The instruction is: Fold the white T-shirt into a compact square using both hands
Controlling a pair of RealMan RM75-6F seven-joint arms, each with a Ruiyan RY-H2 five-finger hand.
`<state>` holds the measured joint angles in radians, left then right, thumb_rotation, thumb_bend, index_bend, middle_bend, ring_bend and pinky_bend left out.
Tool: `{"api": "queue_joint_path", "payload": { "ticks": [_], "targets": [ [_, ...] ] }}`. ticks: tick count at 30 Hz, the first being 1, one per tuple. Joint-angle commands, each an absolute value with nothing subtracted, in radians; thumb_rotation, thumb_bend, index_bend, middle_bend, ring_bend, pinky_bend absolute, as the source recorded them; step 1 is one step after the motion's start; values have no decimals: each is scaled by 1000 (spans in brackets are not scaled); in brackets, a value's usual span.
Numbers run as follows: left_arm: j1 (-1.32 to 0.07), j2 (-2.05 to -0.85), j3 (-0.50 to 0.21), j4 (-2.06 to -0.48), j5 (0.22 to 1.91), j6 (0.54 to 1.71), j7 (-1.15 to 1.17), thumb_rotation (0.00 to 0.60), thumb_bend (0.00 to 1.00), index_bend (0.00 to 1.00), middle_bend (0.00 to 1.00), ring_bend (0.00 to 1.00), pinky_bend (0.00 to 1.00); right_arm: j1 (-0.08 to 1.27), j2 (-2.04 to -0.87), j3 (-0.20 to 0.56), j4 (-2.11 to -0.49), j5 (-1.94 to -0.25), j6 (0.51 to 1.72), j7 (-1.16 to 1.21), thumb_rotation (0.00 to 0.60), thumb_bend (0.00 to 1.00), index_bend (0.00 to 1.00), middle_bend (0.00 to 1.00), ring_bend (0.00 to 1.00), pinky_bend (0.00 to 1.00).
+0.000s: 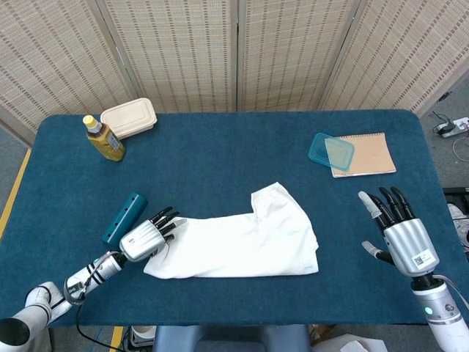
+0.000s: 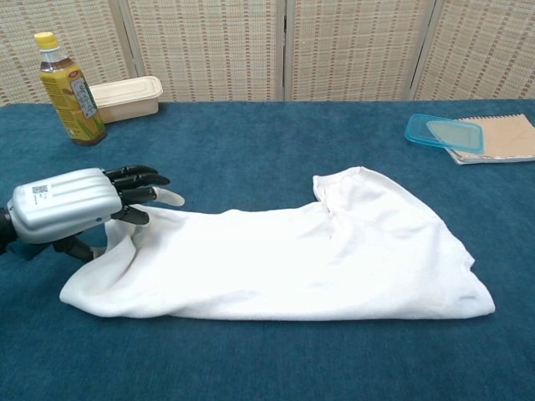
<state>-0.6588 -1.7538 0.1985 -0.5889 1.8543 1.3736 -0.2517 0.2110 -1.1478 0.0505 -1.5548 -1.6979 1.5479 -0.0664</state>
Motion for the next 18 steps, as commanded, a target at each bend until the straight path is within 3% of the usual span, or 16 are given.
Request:
{"api": "queue_joint_path", "payload": {
  "ticks": [1,6,18],
  "targets": [
    [-670,-1737,193,-641,1843,1350,-255,600,618,727,192,24,0,207,-1149,51,-1549,-1699,1555,-60,600,68,23,160,31,0],
    [-693,-1701,172,-747,1825,1319,-232,600,716,752,222,37,0,201,-1150,54,-1540,-1704,1572,-50,600,68,35,164,34,0],
    [-792,-1525,28,-1269,1725,1173,62,600,719,746,222,37,0,191,-1156,76,-1507,-1703,1617,-16,600,68,54,167,39,0]
  ]
}}
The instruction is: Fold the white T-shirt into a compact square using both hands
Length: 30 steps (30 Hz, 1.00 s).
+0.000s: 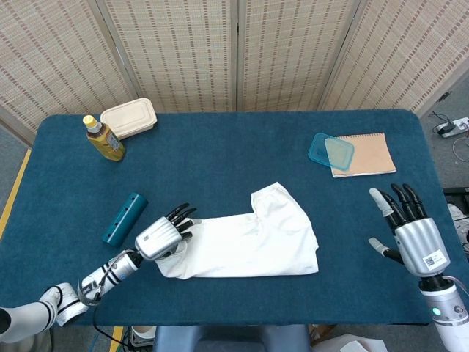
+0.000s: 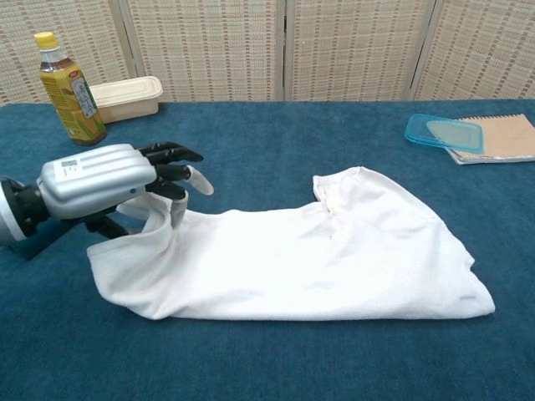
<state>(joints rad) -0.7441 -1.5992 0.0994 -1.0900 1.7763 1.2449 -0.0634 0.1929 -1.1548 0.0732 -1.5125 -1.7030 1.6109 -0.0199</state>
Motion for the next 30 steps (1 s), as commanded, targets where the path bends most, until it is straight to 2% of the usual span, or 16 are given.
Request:
{"api": "queue_joint_path", "payload": {
  "ticks": [1,7,12,21,30],
  "targets": [
    [-802,-1514,11,-1313,1712,1156,90,600,719,746,222,37,0,190,-1156,78,-1503,-1703,1622,-12,600,68,56,167,40,0],
    [-849,-1508,-84,-1472,1616,1067,242,600,719,746,222,36,0,180,-1155,88,-1489,-1697,1648,5,600,68,62,170,41,0],
    [-887,-1538,-154,-1536,1514,999,386,600,719,742,222,36,0,171,-1150,89,-1484,-1697,1662,11,600,68,66,173,42,0],
    [-957,-1608,-242,-1582,1353,941,589,600,719,740,222,37,0,152,-1133,93,-1483,-1685,1680,19,600,68,66,174,42,0],
    [-1052,-1724,-288,-1558,1218,906,745,600,719,738,222,36,0,140,-1133,96,-1468,-1676,1690,40,600,68,67,174,43,0]
  ]
}}
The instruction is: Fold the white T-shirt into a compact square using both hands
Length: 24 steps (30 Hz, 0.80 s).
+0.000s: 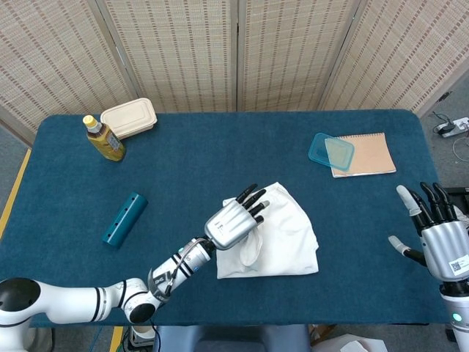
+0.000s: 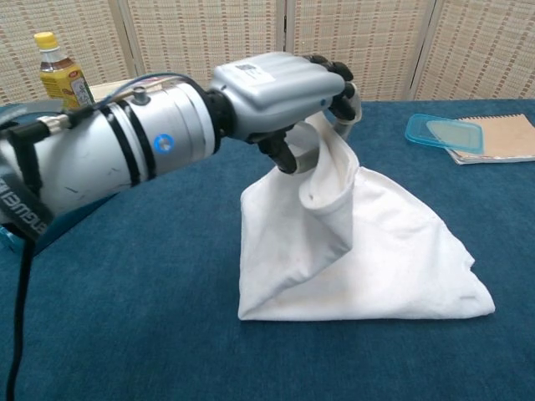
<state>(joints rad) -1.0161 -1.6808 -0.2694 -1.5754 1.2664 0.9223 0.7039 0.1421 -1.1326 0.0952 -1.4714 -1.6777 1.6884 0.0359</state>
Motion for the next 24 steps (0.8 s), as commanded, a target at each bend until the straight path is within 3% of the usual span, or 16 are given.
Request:
{"api": "queue_joint_path", "payload": {
  "ticks": [1,24],
  "targets": [
    [-1064,-1742,-292,-1549,1198,904,760,600,719,738,222,36,0,138,-1133,95,-1465,-1675,1691,45,600,68,68,174,43,0],
    [-1266,-2016,-355,-1287,872,912,966,600,719,734,222,37,0,105,-1120,95,-1421,-1649,1706,100,600,68,81,174,43,0]
  ]
}}
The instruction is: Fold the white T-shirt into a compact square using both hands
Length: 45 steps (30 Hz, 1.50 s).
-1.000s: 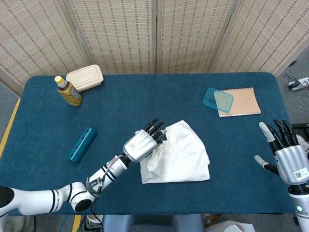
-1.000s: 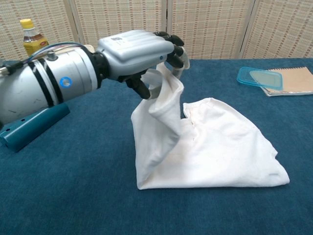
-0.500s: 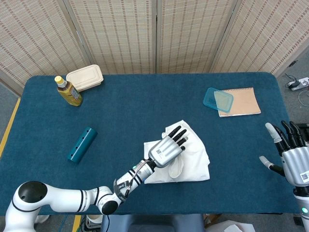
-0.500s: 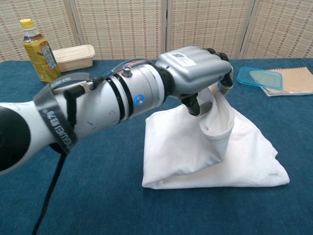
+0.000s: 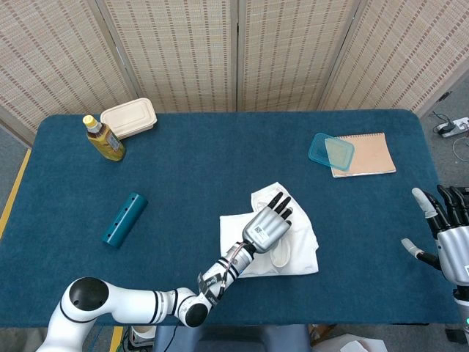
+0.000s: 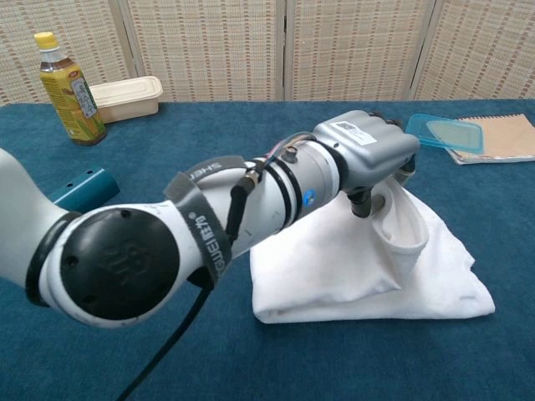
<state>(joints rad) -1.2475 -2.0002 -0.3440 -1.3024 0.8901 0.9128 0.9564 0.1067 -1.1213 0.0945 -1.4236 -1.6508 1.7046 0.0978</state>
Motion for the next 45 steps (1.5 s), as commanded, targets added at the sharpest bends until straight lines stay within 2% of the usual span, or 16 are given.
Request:
{"api": "queue_joint_path", "payload": {
  "ticks": [1,22,26,28,29,33,36,39,45],
  "targets": [
    [-1272,-2020,-357,-1284,869,912,968,600,719,734,222,37,0,103,-1120,95,-1420,-1648,1706,101,600,68,81,174,43,0],
    [-1432,-2163,-435,-1114,778,915,1001,600,719,734,222,36,0,86,-1110,103,-1394,-1622,1704,124,600,68,89,174,43,0],
    [-1457,-2185,-436,-1085,766,918,1021,600,716,709,221,36,0,84,-1110,104,-1390,-1620,1703,129,600,68,90,174,43,0],
    [-1465,-2202,-440,-1063,751,926,1033,600,697,632,203,34,0,83,-1110,103,-1389,-1620,1703,129,600,68,90,174,42,0],
    [-1468,-2210,-441,-1053,744,933,1040,600,654,549,180,29,0,83,-1110,104,-1388,-1620,1704,129,600,68,90,174,42,0],
    [-1476,-2239,-451,-1023,723,964,1063,600,319,222,50,0,0,82,-1108,104,-1389,-1621,1703,131,600,68,90,174,43,0],
    [-1477,-2249,-480,-1035,700,988,1067,600,153,16,0,0,0,84,-1109,105,-1389,-1622,1702,131,600,68,90,174,43,0],
    [-1479,-2250,-508,-1058,681,1006,1068,600,99,0,0,0,0,86,-1110,106,-1392,-1625,1701,127,600,68,90,174,43,0],
    [-1440,-2210,-518,-1131,673,1028,1036,600,96,0,0,0,0,88,-1108,108,-1400,-1628,1699,124,600,68,96,174,42,0]
  ]
}}
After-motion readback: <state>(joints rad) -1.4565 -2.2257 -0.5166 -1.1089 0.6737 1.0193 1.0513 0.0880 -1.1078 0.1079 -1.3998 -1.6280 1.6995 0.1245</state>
